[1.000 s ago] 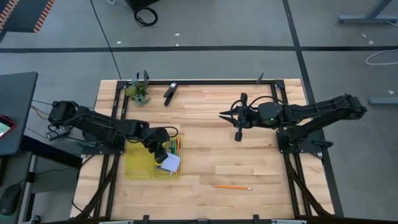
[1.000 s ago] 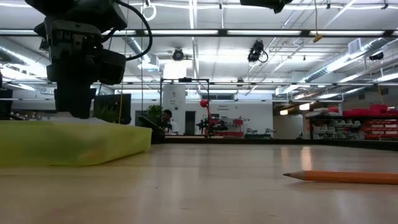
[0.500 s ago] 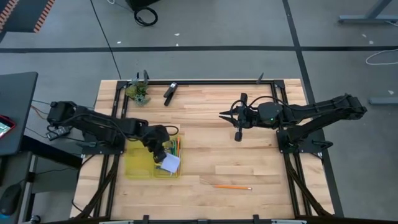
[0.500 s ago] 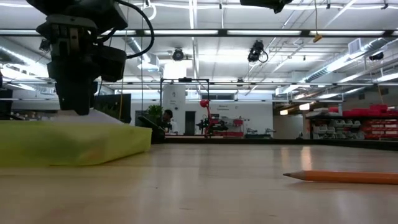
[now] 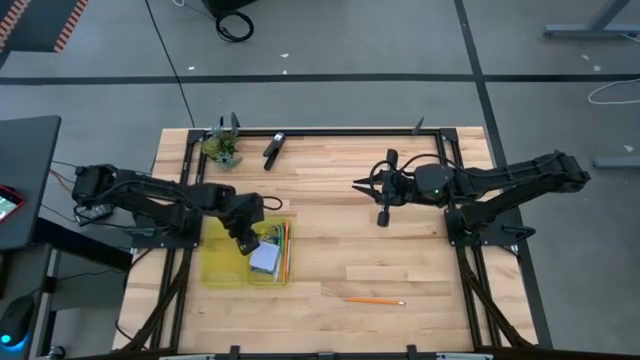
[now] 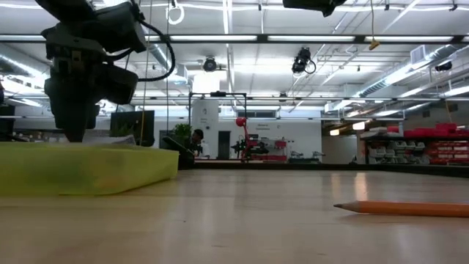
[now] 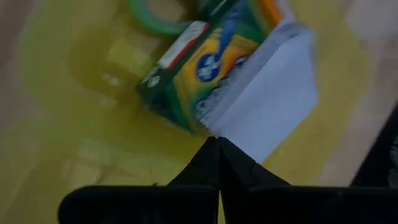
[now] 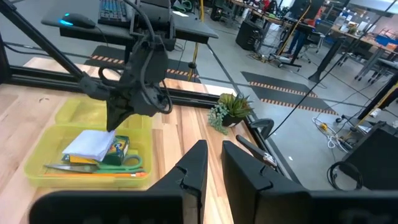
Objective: Pack school essentials
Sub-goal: Put the white sticky notes into the yellow pencil box, then put the orange pencil into the yellow pencil box
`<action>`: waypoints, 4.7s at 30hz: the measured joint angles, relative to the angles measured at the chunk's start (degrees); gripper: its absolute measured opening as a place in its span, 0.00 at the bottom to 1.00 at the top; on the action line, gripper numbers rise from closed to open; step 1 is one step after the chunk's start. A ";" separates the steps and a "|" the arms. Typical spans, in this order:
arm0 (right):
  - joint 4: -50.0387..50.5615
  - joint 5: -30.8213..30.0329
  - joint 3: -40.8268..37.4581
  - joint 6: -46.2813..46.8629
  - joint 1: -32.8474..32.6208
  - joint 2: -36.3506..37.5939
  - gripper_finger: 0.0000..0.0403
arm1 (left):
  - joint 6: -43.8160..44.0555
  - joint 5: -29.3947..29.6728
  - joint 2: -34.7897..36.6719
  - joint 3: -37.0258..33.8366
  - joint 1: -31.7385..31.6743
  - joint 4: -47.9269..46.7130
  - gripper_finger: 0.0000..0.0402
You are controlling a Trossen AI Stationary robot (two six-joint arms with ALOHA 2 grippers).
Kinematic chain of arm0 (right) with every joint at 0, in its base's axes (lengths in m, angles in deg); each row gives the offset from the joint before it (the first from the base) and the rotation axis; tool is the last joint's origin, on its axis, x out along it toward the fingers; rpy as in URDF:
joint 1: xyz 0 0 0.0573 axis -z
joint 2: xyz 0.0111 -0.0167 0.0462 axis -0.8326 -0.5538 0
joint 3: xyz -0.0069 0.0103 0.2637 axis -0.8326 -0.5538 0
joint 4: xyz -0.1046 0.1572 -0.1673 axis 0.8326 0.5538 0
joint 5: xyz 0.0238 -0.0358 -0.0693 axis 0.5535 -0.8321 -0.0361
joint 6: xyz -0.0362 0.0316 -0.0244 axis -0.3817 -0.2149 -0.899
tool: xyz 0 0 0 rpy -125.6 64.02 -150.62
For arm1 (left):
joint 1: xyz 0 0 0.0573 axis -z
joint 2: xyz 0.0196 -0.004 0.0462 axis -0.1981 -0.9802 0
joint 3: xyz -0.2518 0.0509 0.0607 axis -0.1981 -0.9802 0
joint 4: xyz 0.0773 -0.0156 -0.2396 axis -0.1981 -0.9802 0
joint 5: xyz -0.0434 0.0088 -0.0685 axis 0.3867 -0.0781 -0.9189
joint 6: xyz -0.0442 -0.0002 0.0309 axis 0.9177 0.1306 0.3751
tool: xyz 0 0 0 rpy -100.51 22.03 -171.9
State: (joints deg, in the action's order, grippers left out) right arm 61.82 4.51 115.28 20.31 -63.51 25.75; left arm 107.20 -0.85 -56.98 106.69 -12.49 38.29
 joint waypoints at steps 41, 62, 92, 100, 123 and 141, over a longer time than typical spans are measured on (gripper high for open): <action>0.34 0.00 0.00 0.13 0.02 0.00 0.14 | -14.93 15.24 -1.05 3.00 10.43 2.09 0.07; 1.86 0.00 0.00 0.80 0.02 0.00 0.14 | -14.08 18.86 0.33 6.21 10.54 -5.65 0.02; 5.06 13.36 0.28 9.18 3.64 -9.67 0.17 | -20.58 31.95 17.96 -2.81 16.05 7.56 0.01; 6.57 14.01 0.24 13.19 1.95 -14.84 0.26 | -20.96 31.98 26.69 -9.81 14.36 17.02 0.01; 7.56 14.01 0.25 25.56 -2.78 -24.67 0.36 | -22.43 37.38 50.04 -23.66 12.09 26.65 0.01; 6.17 13.99 2.91 25.46 -2.78 -31.91 0.36 | -21.70 37.08 58.77 -31.14 12.15 30.96 0.01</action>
State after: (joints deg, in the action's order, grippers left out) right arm 67.99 18.50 118.19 45.77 -66.28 -6.16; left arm 85.50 36.23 1.79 75.55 -0.33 69.25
